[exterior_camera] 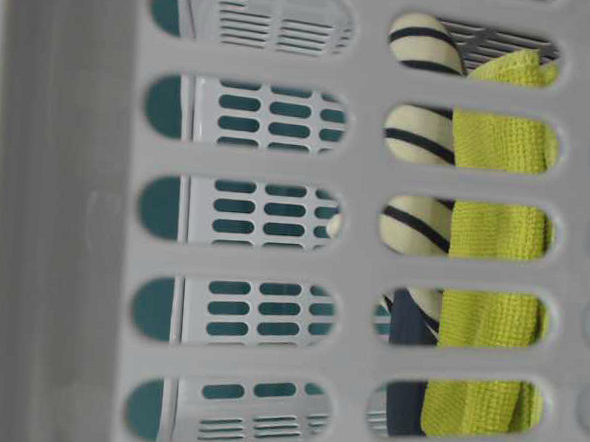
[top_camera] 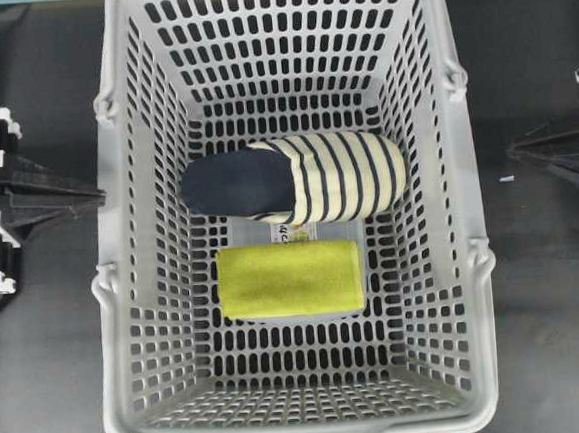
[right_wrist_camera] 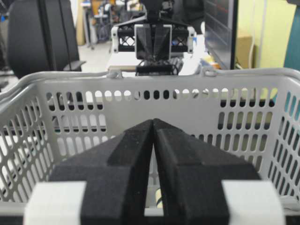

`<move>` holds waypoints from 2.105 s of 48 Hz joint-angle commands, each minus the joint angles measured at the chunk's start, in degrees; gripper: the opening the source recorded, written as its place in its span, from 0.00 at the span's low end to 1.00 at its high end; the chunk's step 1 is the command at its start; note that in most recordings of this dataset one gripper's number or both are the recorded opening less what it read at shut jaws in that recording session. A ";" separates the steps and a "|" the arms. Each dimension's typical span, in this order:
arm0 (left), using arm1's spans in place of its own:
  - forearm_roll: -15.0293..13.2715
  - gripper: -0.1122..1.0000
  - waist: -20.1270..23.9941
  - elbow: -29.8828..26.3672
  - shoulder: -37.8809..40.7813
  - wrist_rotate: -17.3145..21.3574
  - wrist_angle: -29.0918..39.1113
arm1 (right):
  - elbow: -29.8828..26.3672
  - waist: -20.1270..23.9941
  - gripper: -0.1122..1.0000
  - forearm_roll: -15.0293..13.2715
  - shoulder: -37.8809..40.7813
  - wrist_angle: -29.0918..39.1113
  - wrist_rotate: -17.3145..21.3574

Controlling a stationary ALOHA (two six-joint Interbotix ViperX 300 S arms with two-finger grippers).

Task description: Pick up the yellow cloth from the shopping basket with the left arm.

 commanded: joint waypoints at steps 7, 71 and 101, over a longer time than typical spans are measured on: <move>2.37 0.10 0.09 -9.32 2.20 -1.41 9.32 | -0.18 0.09 0.10 0.35 0.44 -0.88 0.26; 2.46 0.24 -2.55 -61.61 48.60 -1.93 64.07 | -0.44 -1.14 0.81 1.85 -1.41 2.72 5.10; 2.46 0.91 -6.15 -63.11 62.14 -6.33 68.29 | -0.35 -1.14 0.79 1.85 -1.67 3.08 5.10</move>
